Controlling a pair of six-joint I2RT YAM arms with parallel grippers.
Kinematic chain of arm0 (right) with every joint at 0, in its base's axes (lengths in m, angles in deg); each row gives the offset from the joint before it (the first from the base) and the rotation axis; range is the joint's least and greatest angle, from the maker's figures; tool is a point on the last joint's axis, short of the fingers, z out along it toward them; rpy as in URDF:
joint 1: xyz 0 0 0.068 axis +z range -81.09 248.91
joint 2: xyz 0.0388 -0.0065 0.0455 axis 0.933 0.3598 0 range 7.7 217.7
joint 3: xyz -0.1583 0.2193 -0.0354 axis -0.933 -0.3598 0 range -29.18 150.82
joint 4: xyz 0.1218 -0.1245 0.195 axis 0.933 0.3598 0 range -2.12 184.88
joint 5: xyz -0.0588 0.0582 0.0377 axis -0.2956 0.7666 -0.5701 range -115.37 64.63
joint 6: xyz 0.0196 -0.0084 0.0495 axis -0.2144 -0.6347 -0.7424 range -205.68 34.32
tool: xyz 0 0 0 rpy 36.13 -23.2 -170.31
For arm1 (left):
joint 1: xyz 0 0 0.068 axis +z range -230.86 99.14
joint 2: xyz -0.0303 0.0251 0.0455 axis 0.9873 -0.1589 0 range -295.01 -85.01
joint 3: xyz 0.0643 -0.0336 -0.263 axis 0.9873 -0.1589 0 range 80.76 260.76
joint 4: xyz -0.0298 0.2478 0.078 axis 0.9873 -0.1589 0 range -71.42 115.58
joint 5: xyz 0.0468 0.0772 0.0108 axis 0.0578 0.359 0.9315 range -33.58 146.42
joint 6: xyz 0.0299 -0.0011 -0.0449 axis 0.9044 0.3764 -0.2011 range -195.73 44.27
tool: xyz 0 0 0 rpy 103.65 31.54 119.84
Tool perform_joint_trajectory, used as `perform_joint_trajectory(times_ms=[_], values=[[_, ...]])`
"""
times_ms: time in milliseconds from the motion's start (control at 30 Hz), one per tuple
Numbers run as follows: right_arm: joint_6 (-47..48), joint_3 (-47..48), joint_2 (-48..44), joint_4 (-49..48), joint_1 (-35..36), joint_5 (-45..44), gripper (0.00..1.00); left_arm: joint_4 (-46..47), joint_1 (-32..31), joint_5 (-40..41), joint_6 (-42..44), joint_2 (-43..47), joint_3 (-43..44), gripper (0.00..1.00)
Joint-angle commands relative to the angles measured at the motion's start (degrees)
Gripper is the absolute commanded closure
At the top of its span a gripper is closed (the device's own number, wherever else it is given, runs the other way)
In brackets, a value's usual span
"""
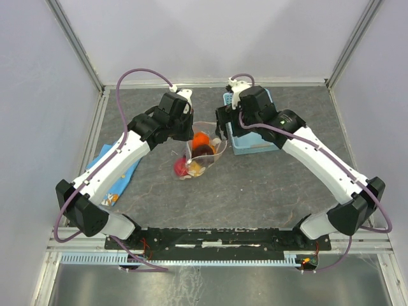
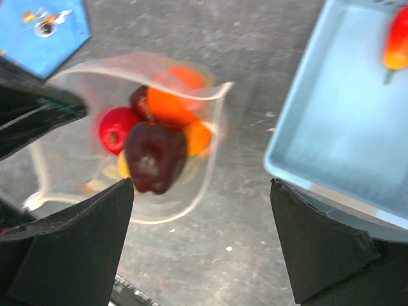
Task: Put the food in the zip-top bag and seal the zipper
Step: Place the fake fruit in the zipper food storage bag, then pick up the fake fruit from the bin.
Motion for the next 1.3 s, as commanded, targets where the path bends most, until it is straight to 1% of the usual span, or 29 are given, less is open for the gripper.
perform_joint_trajectory(times_ms=[0, 133, 267, 433, 533, 633, 733, 867, 1133, 1267], values=[[3.9, -1.7, -2.3, -0.5, -3.1, -8.8, 0.05, 2.3, 0.1, 0.9, 2.3, 0.9, -0.5, 0.97], [2.9, -5.9, -2.8, -5.7, -7.4, -8.6, 0.05, 2.4, 0.1, 0.7, 2.1, 0.5, 0.2, 0.97], [1.3, -11.1, -2.0, -13.0, -13.0, -8.7, 0.05, 2.6, 0.1, 1.7, 1.8, 0.5, 0.2, 0.97], [1.9, -14.7, 2.7, -20.5, -15.6, -14.5, 0.03, 1.4, 0.1, 1.5, 1.1, -0.2, 1.2, 0.97], [2.0, -14.6, 6.6, -25.2, -17.0, -16.0, 0.03, 1.0, 0.1, 1.2, 0.9, 0.0, 1.4, 0.97], [1.9, -12.5, 11.9, -28.5, -18.6, -16.0, 0.03, 0.0, 0.1, 0.9, 1.3, 0.0, 2.2, 0.97], [1.8, -8.6, 18.5, -29.3, -19.3, -15.8, 0.00, -1.6, 0.1, 1.6, 1.6, -0.4, 3.3, 0.97], [-0.1, -5.0, 24.9, -32.7, -20.7, -14.7, 0.01, -4.0, 0.1, 3.4, 2.0, -0.5, 4.8, 0.97], [-3.8, 7.4, 38.5, -29.4, -22.5, -14.1, 0.01, -5.8, 0.2, 5.1, 2.4, -0.7, 6.4, 0.97], [-5.0, 12.7, 43.5, -27.5, -23.0, -14.3, 0.01, -6.6, 0.1, 5.6, 1.9, -0.9, 6.5, 0.97]])
